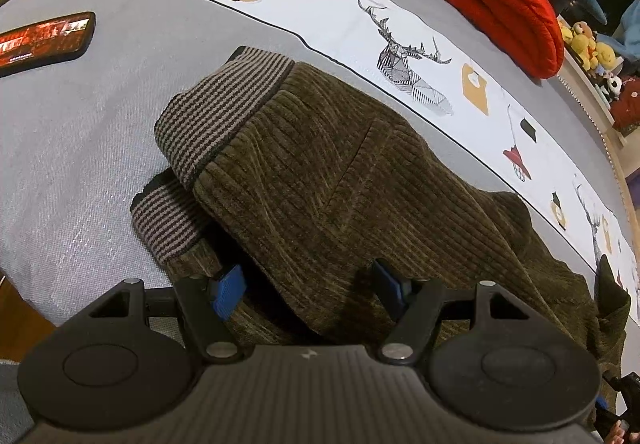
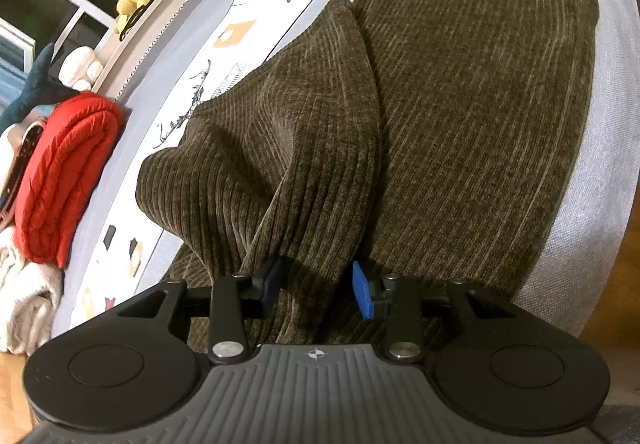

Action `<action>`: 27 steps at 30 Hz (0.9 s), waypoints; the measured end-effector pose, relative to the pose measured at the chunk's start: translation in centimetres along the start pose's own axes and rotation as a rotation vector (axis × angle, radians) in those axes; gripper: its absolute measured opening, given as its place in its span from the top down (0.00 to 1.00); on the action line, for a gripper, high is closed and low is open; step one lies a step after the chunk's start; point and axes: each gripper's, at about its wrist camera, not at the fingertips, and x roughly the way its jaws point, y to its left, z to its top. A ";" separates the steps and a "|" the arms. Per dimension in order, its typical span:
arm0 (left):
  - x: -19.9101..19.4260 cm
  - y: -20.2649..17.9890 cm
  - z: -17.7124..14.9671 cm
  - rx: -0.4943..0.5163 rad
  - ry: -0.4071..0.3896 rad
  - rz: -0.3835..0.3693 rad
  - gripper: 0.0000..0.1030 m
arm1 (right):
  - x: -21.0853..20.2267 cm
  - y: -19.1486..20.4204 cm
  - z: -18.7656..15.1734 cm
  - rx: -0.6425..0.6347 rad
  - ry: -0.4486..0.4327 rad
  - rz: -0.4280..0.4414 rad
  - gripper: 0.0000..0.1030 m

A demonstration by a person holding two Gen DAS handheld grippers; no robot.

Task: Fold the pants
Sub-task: 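Close both tools on the folded brown corduroy pants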

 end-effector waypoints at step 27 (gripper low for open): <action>-1.4 -0.5 0.1 0.021 -0.086 0.005 0.85 | -2.1 3.6 -0.1 -0.225 -0.201 0.093 0.85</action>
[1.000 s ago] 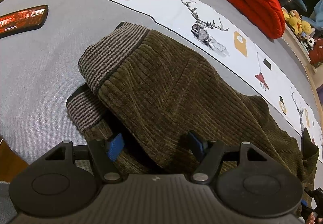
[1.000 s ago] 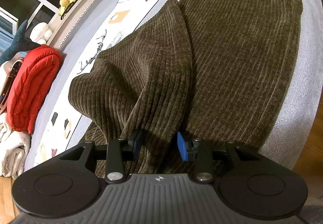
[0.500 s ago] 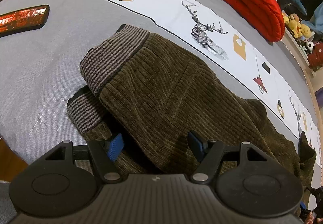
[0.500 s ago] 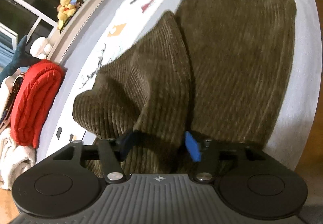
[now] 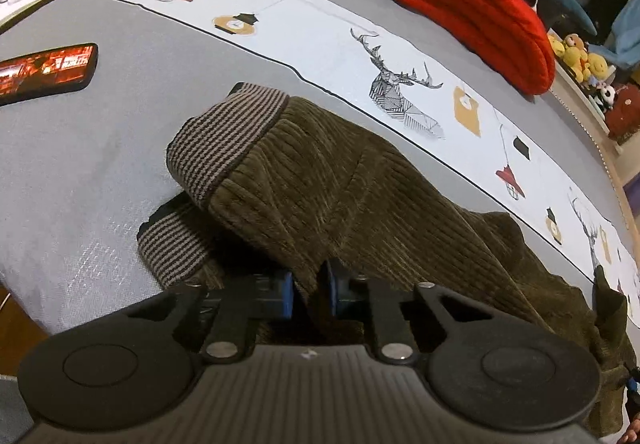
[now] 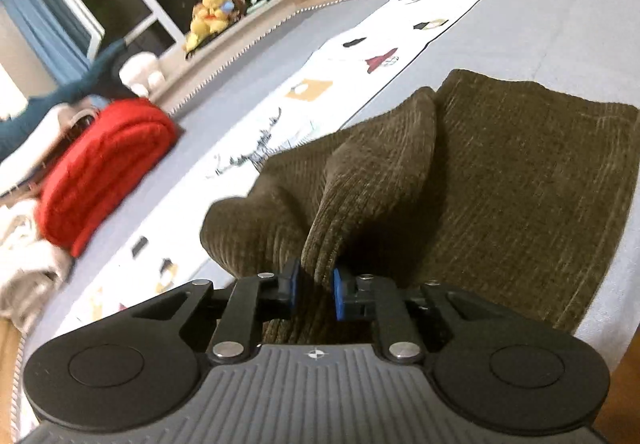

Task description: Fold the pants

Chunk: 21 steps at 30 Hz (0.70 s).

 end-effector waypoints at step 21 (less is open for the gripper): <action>-0.3 2.2 0.1 -0.068 0.072 0.006 0.90 | -0.8 -4.9 0.4 0.057 0.123 -0.014 0.92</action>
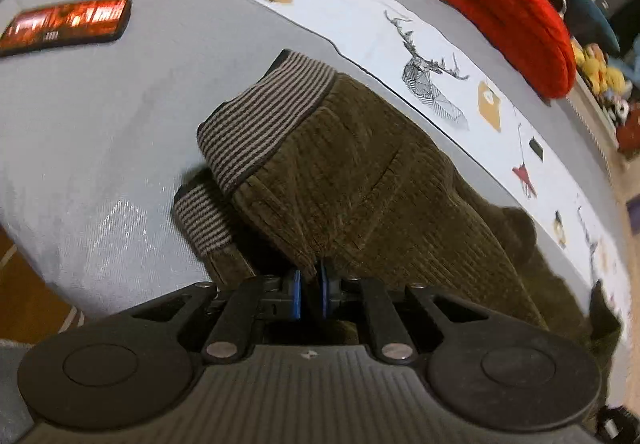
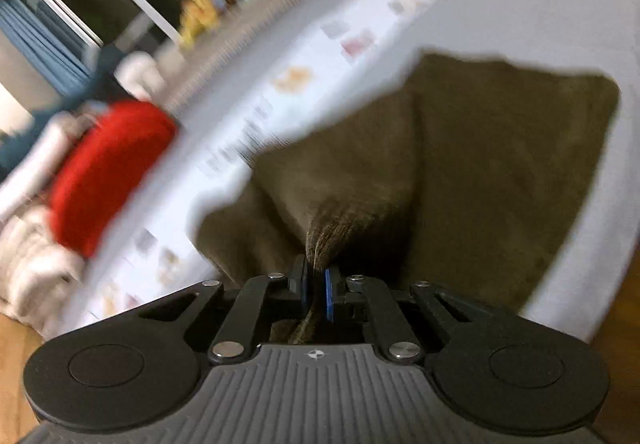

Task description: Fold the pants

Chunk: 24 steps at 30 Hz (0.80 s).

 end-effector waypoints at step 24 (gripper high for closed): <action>-0.8 0.6 -0.6 -0.011 -0.005 -0.079 0.51 | -0.2 -0.6 -0.6 0.024 0.018 -0.085 0.77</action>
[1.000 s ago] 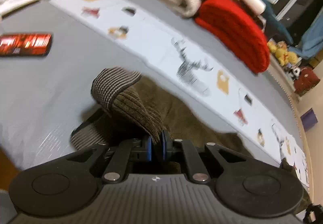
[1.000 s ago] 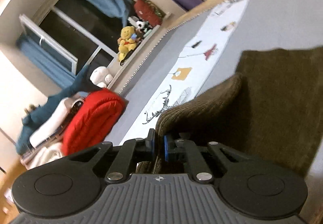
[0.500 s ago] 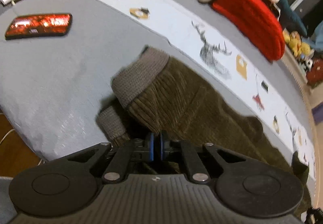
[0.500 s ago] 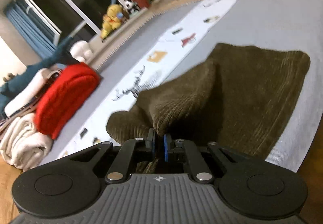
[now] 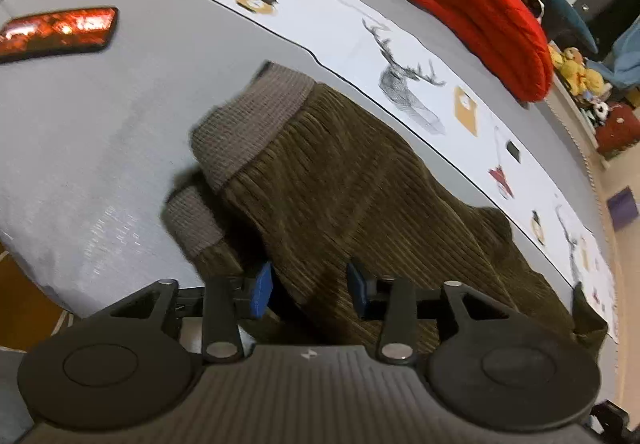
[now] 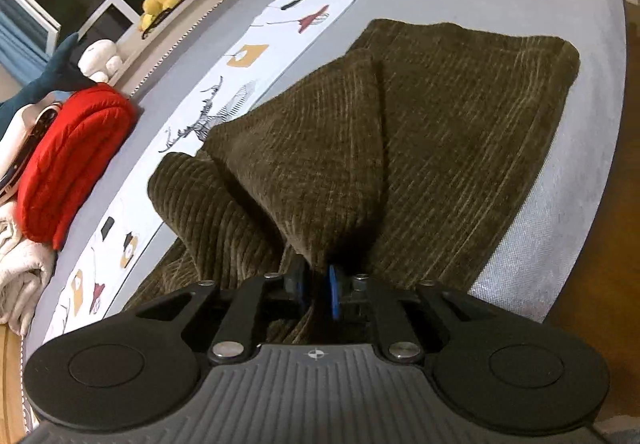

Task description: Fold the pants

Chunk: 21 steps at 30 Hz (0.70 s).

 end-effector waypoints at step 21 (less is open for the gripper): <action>0.4 1.0 -1.2 -0.070 0.004 0.042 0.88 | -2.2 2.0 -1.6 -0.171 -0.123 -0.005 0.92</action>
